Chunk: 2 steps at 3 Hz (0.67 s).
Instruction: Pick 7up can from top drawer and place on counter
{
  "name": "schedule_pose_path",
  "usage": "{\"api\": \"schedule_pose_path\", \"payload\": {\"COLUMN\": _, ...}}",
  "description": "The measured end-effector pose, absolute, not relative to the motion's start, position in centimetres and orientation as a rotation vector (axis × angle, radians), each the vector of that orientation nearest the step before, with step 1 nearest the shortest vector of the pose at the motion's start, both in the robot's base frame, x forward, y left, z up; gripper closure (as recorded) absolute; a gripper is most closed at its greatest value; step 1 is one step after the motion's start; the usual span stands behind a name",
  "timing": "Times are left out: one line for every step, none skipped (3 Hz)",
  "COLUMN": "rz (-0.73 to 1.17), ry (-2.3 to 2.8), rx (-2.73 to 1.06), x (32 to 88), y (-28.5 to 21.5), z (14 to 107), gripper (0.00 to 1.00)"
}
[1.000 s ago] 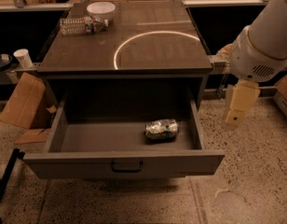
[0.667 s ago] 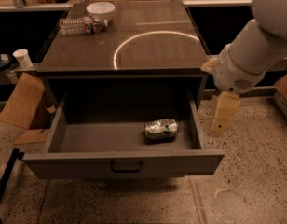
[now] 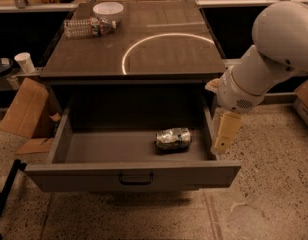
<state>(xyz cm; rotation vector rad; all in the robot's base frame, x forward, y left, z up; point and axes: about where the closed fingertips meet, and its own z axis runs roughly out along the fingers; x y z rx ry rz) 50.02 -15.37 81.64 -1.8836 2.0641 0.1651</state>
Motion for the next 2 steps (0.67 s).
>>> {"api": "schedule_pose_path", "payload": {"rz": 0.210, "ry": 2.049, "rx": -1.875, "x": 51.4, "y": -14.7, "z": 79.1, "gripper": 0.00}}
{"api": "schedule_pose_path", "payload": {"rz": 0.297, "ry": 2.035, "rx": -1.856, "x": 53.4, "y": -13.9, "z": 75.5, "gripper": 0.00}}
